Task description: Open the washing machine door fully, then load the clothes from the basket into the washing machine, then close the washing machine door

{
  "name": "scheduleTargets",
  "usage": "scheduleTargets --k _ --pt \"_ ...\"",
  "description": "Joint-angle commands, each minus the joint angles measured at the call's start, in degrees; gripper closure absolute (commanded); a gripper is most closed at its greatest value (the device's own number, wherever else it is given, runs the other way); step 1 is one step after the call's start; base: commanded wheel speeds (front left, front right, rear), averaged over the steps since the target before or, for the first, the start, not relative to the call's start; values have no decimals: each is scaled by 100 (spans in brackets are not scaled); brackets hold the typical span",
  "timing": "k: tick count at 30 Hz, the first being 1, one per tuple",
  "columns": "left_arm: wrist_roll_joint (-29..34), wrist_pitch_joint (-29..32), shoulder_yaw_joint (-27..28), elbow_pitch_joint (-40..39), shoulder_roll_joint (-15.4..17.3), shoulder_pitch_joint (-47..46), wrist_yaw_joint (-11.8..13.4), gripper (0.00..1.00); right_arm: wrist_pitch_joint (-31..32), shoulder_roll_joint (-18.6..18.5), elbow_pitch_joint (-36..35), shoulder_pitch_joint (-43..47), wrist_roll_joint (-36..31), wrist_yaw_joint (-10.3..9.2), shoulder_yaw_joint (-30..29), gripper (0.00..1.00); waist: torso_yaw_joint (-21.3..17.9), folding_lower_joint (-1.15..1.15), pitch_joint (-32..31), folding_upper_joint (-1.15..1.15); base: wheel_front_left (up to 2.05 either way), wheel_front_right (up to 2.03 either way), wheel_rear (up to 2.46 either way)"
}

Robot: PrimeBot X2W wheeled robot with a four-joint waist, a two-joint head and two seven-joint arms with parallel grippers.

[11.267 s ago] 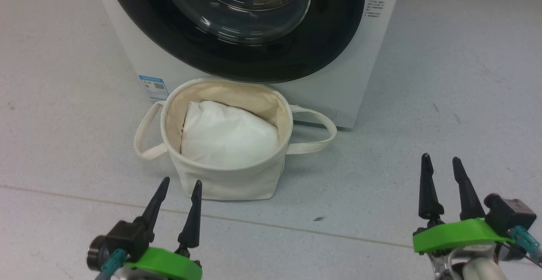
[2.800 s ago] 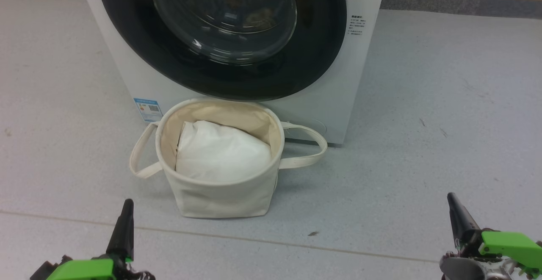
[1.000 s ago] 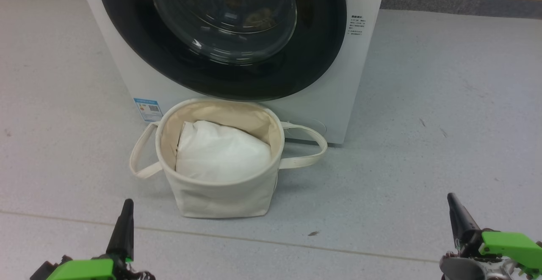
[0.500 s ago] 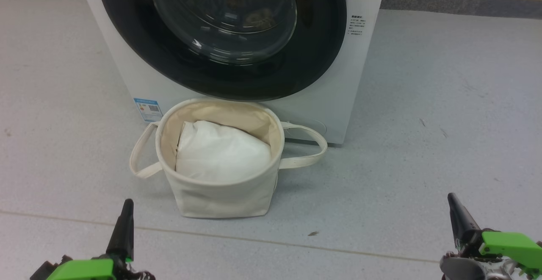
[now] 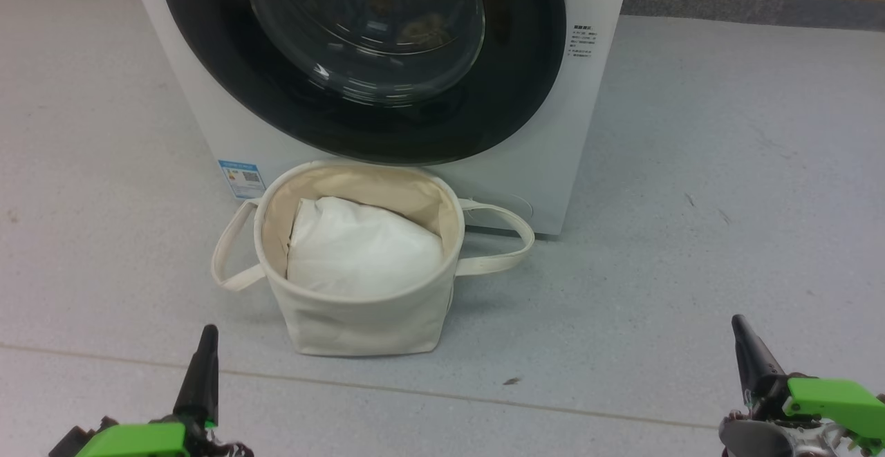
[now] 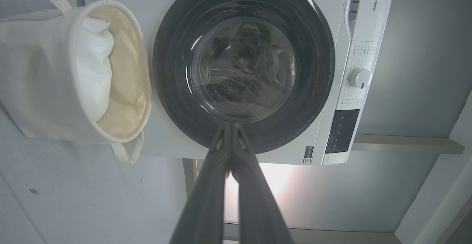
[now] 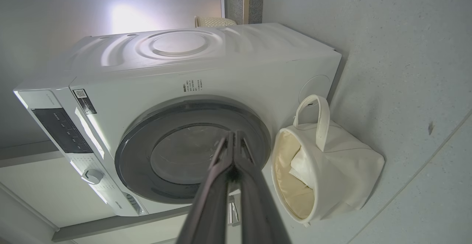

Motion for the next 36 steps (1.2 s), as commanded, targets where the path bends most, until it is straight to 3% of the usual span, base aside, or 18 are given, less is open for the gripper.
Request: scheduleTargets --k 1,36 --pt "-18 45 193 -211 77 -258 -41 100 44 -27 -175 -287 -28 1 108 100 0 0 0 0 0 0 0" --pt "-18 45 192 -212 77 -258 -41 100 49 -23 -175 -288 -33 1 102 100 0 0 0 0 0 0 0"
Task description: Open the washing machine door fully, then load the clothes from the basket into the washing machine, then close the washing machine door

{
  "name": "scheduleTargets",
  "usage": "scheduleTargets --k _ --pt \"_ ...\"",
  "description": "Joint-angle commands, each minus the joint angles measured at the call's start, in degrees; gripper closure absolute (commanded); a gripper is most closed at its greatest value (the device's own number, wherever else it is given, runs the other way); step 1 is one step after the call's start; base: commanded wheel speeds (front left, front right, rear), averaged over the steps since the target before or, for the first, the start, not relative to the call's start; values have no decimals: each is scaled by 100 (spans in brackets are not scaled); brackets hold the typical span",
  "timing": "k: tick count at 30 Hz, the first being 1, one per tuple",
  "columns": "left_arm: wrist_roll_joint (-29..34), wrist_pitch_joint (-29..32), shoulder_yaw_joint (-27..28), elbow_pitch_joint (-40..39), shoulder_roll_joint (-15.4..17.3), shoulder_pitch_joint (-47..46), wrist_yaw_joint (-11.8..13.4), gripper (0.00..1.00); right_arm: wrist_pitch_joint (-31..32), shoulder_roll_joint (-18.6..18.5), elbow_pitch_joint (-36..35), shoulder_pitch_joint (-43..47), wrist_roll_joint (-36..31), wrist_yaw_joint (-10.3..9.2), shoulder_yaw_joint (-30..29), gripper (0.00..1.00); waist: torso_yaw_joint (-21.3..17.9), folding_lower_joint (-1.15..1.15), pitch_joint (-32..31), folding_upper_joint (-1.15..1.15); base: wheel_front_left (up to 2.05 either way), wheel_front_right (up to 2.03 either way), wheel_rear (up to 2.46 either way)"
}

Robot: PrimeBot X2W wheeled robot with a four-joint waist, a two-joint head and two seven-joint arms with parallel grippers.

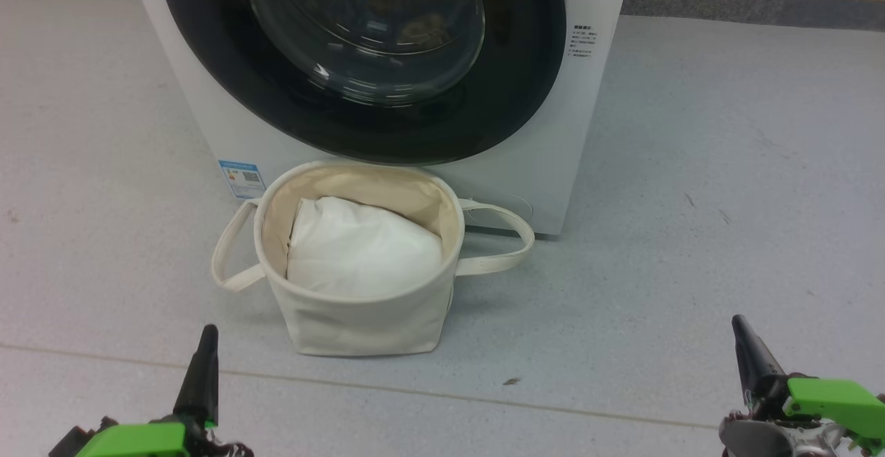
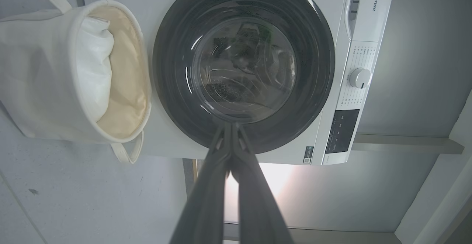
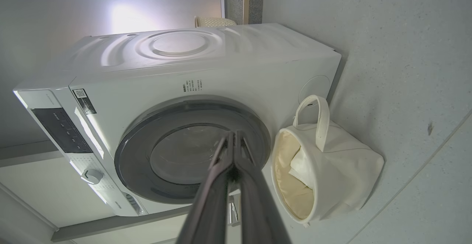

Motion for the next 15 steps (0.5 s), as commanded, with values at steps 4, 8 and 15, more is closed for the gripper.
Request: scheduleTargets --k 4,8,15 --pt "-18 45 192 -212 77 -258 -41 100 48 -25 -175 -288 -19 1 106 100 0 0 0 0 0 0 0" --pt "-18 45 192 -212 77 -258 -41 100 49 -24 -175 -288 -20 1 105 100 0 0 0 0 0 0 0" --pt "-18 45 192 -212 77 -258 -41 100 49 -24 -175 -288 -20 1 104 100 0 0 0 0 0 0 0"
